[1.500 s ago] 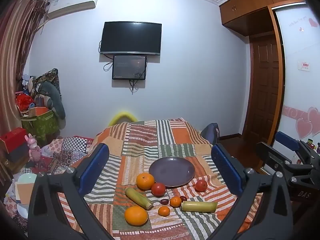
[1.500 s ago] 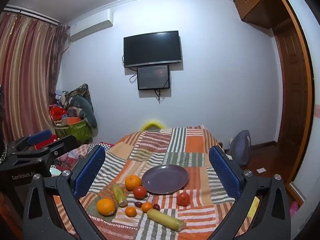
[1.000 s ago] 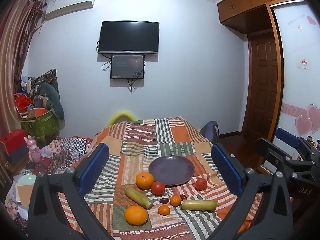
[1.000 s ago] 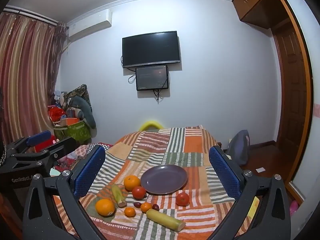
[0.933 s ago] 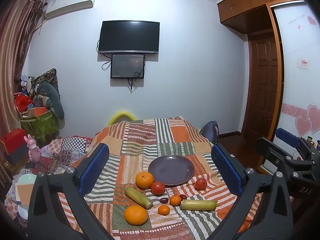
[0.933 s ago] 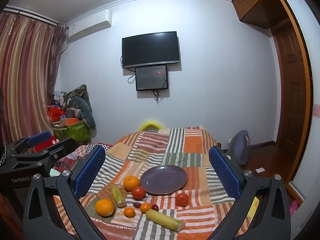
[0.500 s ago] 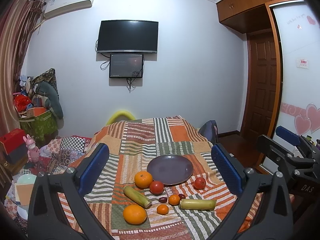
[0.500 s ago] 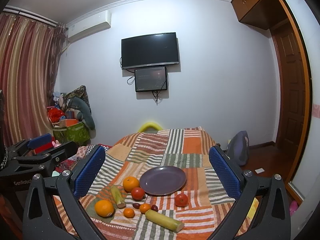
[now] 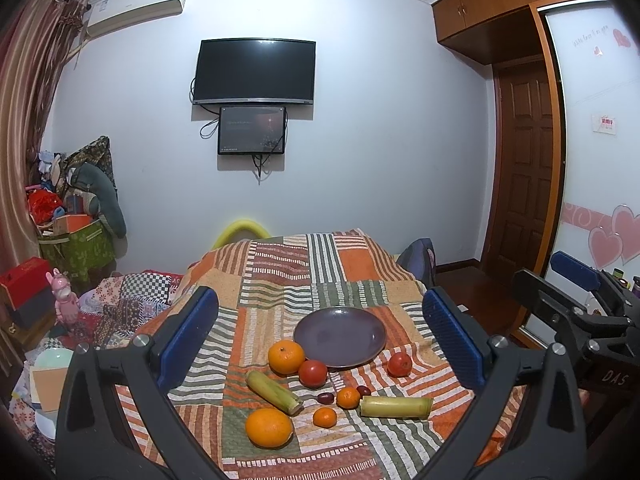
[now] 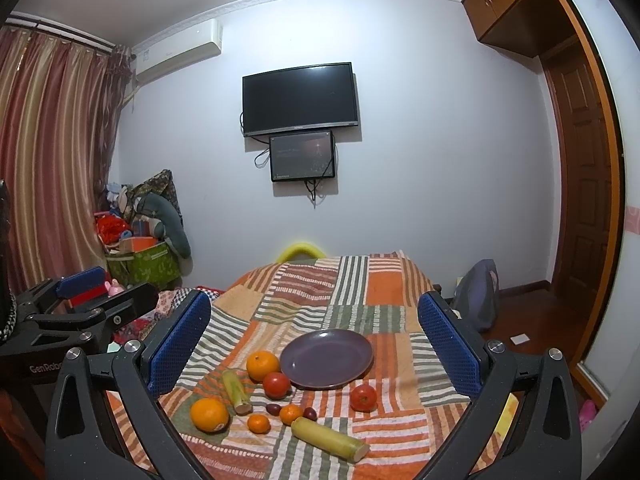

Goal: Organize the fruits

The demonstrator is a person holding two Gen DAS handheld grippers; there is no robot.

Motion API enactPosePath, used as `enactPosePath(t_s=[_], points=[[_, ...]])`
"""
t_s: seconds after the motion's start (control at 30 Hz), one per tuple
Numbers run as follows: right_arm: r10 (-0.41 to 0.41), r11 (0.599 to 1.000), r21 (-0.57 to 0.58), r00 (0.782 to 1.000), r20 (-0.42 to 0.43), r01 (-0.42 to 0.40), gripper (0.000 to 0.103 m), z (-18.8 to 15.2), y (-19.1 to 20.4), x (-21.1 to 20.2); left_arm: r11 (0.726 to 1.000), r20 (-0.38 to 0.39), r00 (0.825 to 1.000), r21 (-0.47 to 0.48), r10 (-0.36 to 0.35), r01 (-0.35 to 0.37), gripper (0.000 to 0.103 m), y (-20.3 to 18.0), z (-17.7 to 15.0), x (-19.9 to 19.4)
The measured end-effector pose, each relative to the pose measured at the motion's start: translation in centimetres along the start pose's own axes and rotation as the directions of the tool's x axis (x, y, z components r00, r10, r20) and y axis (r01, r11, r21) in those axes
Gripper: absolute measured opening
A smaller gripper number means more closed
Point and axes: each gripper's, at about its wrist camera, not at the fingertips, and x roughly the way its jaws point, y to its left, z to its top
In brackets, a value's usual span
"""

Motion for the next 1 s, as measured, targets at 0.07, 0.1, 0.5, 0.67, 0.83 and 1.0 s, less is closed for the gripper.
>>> enactPosePath(t_s=[0.07,0.1,0.5,0.67,0.83,1.0], points=[[0.000,1.000,0.001,1.000,-0.002,0.000,0.103,0.00,0.00,0.02,1.000,-0.003,1.000,0.000,-0.001,0.001,0.103,-0.11,0.02,0.04],[0.000,1.000,0.001,1.000,-0.002,0.000,0.103,-0.01,0.00,0.02,1.000,-0.004,1.000,0.001,-0.001,0.001,0.103,-0.14,0.01,0.08],[-0.002,1.000,-0.001,1.000,-0.001,0.002,0.103,0.00,0.03,0.02,1.000,-0.007,1.000,0.003,-0.002,0.002,0.103,-0.21,-0.02,0.13],[-0.001,1.000,0.000,1.000,-0.003,0.001,0.103,-0.07,0.17,-0.03,1.000,-0.007,1.000,0.002,-0.002,0.002,0.103,-0.19,0.03,0.09],[0.000,1.000,-0.001,1.000,-0.003,0.000,0.103,-0.01,0.16,-0.02,1.000,-0.008,1.000,0.002,-0.003,0.003,0.103,-0.18,0.02,0.10],[0.001,1.000,0.000,1.000,-0.005,-0.001,0.103,0.01,0.16,0.02,1.000,-0.010,1.000,0.001,-0.004,0.004,0.103,-0.11,-0.03,0.08]])
